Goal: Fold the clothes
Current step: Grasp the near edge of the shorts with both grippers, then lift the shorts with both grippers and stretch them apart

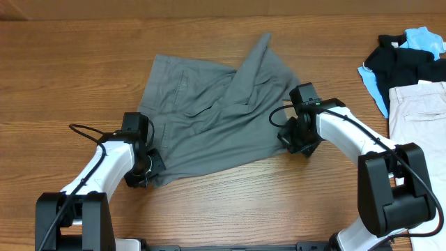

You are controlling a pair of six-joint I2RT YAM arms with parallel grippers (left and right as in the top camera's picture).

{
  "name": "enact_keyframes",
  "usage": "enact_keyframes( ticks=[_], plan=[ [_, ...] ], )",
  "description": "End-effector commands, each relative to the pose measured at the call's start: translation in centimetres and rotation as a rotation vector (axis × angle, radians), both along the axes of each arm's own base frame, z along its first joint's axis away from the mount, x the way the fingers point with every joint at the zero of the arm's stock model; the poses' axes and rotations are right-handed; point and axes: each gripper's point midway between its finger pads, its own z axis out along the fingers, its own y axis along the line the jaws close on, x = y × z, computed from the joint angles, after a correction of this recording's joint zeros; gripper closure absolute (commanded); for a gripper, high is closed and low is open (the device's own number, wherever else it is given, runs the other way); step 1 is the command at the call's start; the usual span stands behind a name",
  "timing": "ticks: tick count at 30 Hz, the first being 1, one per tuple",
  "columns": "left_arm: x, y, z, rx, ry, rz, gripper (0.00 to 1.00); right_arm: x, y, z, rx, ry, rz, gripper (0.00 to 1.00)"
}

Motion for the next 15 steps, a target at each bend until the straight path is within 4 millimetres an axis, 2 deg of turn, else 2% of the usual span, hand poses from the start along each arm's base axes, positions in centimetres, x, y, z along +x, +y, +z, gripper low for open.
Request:
enact_keyframes(
  ticks=[1,5,10,15],
  plan=[
    [-1.3,-2.1,-1.0,-0.117,0.051,-0.039,0.96,0.1,-2.4,1.6,-0.049,-0.027,-0.090,0.96],
    [-1.5,-2.1,-0.1,-0.117,0.037,-0.039,0.96,-0.6,-3.8,4.3,-0.043,-0.057,-0.122,0.96],
    [-1.5,-2.1,2.1,-0.122,-0.023,-0.055,0.96,-2.0,-4.4,7.7,-0.043,-0.104,-0.123,0.96],
    [-2.7,-2.1,5.2,-0.123,-0.084,-0.057,0.96,-5.2,-5.5,10.7,-0.075,-0.102,-0.237,0.96]
  ],
)
